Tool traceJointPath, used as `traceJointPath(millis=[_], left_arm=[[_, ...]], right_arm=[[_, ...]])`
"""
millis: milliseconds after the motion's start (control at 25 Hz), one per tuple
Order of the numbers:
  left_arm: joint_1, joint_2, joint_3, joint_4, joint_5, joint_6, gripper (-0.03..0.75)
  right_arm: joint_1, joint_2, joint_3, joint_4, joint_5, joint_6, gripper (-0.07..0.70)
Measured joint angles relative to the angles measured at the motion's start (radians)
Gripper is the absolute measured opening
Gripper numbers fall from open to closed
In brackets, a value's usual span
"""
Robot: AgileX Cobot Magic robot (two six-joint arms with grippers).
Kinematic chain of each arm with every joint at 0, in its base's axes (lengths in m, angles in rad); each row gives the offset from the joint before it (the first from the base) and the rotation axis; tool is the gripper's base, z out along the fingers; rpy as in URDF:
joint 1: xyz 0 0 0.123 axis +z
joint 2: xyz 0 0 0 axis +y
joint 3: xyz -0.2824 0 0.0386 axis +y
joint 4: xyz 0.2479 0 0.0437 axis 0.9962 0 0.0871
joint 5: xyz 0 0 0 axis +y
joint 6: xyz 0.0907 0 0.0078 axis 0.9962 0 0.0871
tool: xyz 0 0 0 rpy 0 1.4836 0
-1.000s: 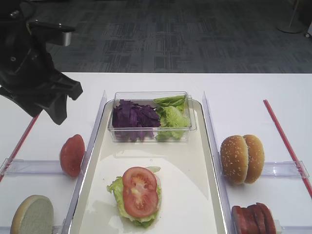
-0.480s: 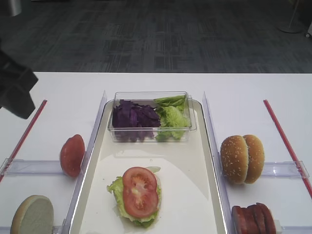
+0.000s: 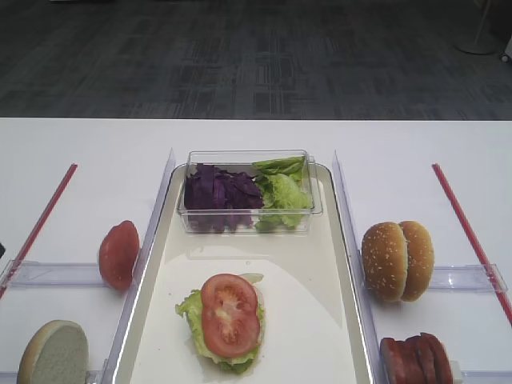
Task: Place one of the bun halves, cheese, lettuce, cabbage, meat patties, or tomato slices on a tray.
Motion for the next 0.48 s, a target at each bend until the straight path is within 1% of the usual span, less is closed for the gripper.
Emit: traceJointPath(millis=[480], left_arm=[[0.0,-0.279,0.236,0.0,-0.031,0.0,0.368]], right_arm=[[0.0,0.0,0.0,0.0,0.0,0.0,0.521]])
